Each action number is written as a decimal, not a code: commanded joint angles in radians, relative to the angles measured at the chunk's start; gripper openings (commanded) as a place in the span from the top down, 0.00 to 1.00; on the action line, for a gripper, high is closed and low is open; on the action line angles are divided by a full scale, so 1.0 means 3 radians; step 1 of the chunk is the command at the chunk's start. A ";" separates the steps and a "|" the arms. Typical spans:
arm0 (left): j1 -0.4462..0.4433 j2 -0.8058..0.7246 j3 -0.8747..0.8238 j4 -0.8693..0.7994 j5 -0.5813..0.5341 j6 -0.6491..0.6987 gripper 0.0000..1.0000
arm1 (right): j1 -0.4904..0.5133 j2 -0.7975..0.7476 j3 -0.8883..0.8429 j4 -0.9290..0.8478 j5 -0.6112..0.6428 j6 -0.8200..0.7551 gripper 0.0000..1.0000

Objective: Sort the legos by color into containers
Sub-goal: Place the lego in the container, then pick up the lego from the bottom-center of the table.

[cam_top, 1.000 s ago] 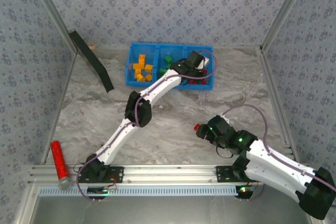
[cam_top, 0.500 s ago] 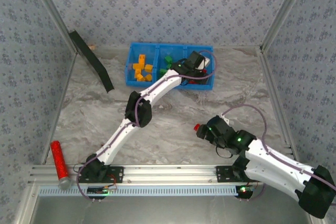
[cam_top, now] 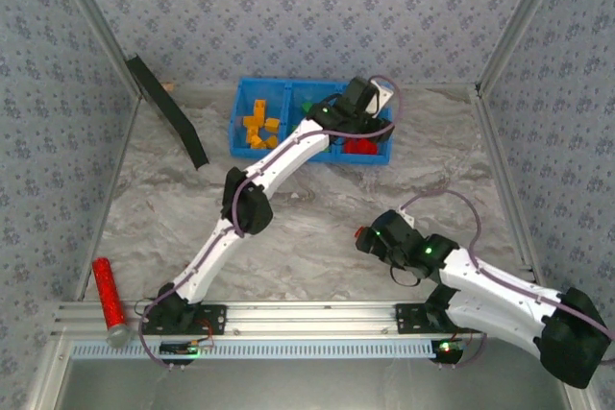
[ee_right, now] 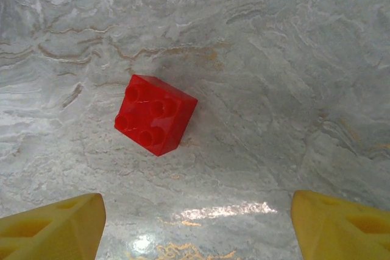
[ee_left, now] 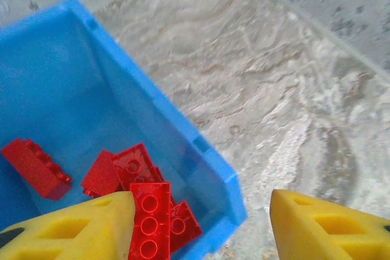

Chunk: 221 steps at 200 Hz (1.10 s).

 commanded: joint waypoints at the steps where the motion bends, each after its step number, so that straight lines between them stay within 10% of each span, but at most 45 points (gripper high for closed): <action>1: -0.0011 -0.0471 -0.0232 0.0082 0.0070 0.0166 0.38 | 0.0024 0.0159 0.0084 0.0174 0.0024 0.0005 0.19; 119: 0.0666 -0.3255 -0.3536 0.0309 -0.0752 0.0581 0.34 | -0.0213 0.0907 0.0431 0.0495 -0.0077 -0.0271 0.26; 221: 0.0888 -0.4453 -0.4333 -0.0348 -0.1044 0.0424 0.28 | -0.0098 0.1803 0.0892 0.0207 -0.0026 -0.0334 0.47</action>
